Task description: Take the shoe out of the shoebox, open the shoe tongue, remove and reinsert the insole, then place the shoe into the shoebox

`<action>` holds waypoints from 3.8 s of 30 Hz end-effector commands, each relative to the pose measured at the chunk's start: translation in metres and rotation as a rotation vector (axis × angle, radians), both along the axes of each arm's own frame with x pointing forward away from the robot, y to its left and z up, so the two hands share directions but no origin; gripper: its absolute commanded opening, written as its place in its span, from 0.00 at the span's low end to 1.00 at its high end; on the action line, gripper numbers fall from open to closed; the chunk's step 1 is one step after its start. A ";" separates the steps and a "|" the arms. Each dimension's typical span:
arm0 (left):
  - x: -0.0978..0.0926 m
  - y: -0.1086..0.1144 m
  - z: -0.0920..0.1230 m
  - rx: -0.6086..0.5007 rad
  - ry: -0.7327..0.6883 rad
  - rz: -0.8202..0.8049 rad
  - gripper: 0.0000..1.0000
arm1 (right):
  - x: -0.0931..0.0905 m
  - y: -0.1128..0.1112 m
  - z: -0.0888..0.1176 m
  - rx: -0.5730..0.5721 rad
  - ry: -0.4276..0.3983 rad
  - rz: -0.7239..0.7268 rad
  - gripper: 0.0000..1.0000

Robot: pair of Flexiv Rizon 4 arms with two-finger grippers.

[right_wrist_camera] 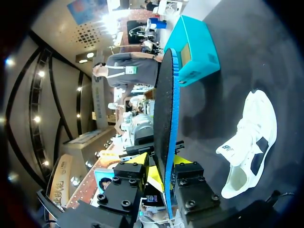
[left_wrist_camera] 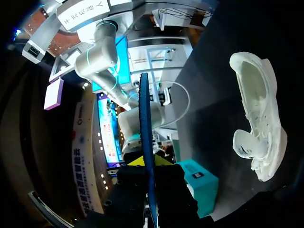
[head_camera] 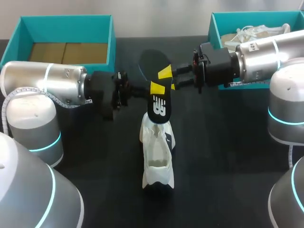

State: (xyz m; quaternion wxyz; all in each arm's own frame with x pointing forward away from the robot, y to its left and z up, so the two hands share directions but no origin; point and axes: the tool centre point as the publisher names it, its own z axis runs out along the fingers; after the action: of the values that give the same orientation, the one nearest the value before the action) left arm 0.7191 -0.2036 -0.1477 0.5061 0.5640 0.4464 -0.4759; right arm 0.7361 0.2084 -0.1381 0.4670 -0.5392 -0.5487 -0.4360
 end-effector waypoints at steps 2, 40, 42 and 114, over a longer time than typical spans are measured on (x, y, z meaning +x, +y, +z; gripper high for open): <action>-0.001 -0.002 -0.001 -0.004 -0.003 0.003 0.00 | 0.002 0.007 -0.002 0.002 0.002 -0.003 0.22; 0.005 0.089 0.039 0.313 0.169 0.123 1.00 | 0.000 0.005 -0.035 0.034 -0.006 -0.034 0.00; 0.010 0.095 0.043 0.357 0.189 0.126 1.00 | 0.000 0.006 -0.038 0.036 -0.008 -0.035 0.00; 0.085 0.005 0.110 1.289 0.116 0.145 1.00 | -0.001 0.008 -0.050 0.000 0.006 -0.069 0.00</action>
State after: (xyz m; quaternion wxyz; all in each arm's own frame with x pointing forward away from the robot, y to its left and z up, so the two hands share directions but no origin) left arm 0.8055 -0.2067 -0.0363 0.0440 0.6981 0.7098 -0.0826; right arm 0.7353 0.2147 -0.1885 0.4547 -0.5571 -0.5280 -0.4517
